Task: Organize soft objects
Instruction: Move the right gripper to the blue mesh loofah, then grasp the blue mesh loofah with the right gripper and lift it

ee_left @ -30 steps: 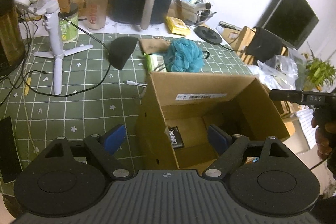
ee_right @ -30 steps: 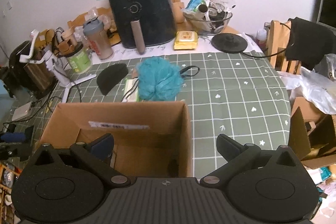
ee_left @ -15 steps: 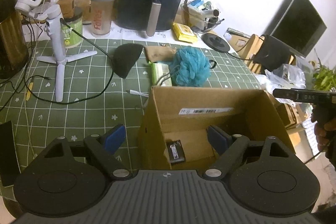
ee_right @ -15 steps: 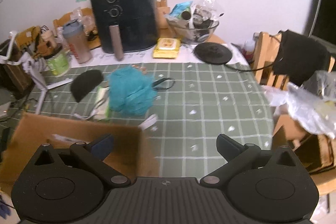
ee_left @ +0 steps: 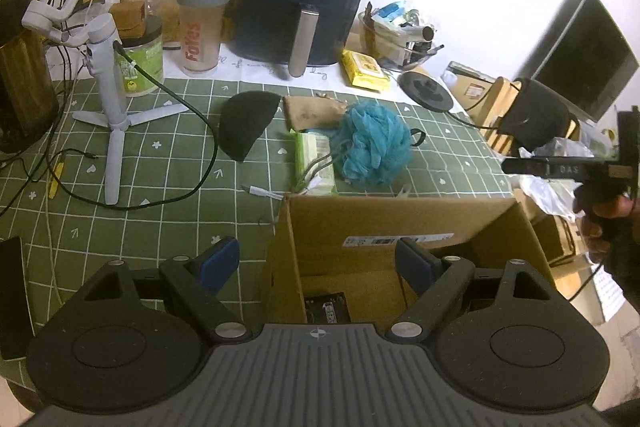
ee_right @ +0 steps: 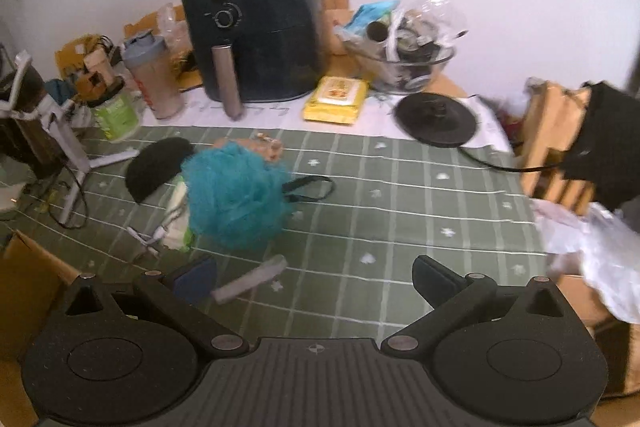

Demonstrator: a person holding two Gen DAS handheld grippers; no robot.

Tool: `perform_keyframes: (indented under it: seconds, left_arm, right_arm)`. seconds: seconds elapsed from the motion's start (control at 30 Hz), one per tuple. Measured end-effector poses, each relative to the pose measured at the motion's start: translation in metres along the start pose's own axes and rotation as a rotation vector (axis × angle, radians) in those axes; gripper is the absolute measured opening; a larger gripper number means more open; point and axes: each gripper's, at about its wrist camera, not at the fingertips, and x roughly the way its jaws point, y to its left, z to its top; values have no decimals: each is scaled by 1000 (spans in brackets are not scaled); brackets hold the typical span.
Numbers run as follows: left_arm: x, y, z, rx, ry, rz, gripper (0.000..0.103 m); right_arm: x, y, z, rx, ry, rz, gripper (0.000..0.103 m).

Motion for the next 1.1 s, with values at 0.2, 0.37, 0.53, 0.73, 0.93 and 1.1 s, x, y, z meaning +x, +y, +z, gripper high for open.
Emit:
perform_keyframes:
  seconds: [0.2,0.37,0.53,0.73,0.93,1.1]
  left_arm:
    - [4,0,5,-18,-3,27,86]
    - [6,1,8,-45,-1,43,86]
    - [4,1,11,-55,-6,69,86]
    - [1,4,5,-88,1,101,86]
    - [-4,6,-1,-127,7,133,86]
    - [-7,9,-6,-152,12,155,86]
  right_arm:
    - [34,4,21,-57,11,95,103]
    - [67,15,36,-149,33,161,103]
    - [103,27,49,-265,57,189,103]
    - [139,41,57,-405,59,192,103]
    - [174,58,56,-527,127,245,103]
    - [205,64,56,-548,181,269,103]
